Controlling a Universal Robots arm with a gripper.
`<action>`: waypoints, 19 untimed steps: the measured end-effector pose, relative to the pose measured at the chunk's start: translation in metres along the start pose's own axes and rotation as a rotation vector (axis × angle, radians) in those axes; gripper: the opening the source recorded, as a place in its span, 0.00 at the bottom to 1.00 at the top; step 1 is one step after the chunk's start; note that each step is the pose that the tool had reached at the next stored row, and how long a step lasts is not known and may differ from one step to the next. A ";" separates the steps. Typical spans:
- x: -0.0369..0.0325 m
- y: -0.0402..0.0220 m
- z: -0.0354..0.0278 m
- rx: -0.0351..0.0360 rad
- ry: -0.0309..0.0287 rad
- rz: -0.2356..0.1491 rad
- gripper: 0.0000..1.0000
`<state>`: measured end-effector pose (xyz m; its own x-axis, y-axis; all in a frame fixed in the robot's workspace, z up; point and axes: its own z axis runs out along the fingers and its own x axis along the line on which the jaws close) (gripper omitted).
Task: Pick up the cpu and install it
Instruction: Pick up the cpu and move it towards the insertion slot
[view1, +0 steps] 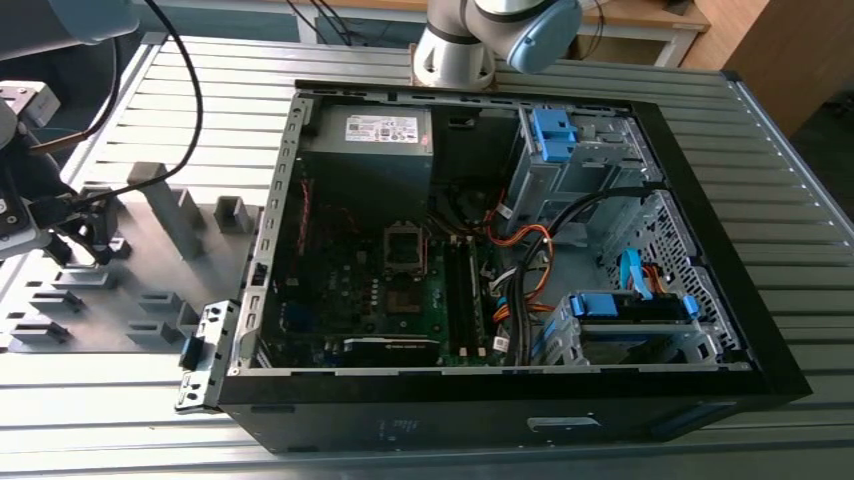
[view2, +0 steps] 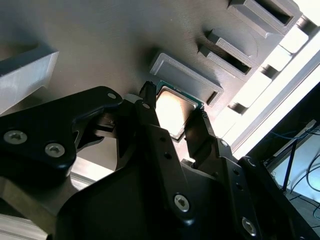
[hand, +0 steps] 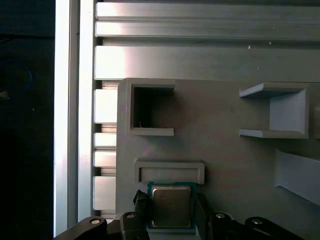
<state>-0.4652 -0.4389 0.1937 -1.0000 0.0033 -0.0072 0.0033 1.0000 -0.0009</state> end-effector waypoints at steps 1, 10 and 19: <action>0.0000 0.0000 0.0000 0.0000 0.0000 0.000 0.47; 0.0000 0.0000 -0.0032 0.0000 0.0002 0.000 0.47; -0.0007 0.0000 -0.0254 -0.0001 0.0000 0.000 0.47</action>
<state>-0.4647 -0.4389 0.2191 -1.0000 0.0032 -0.0072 0.0032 1.0000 -0.0008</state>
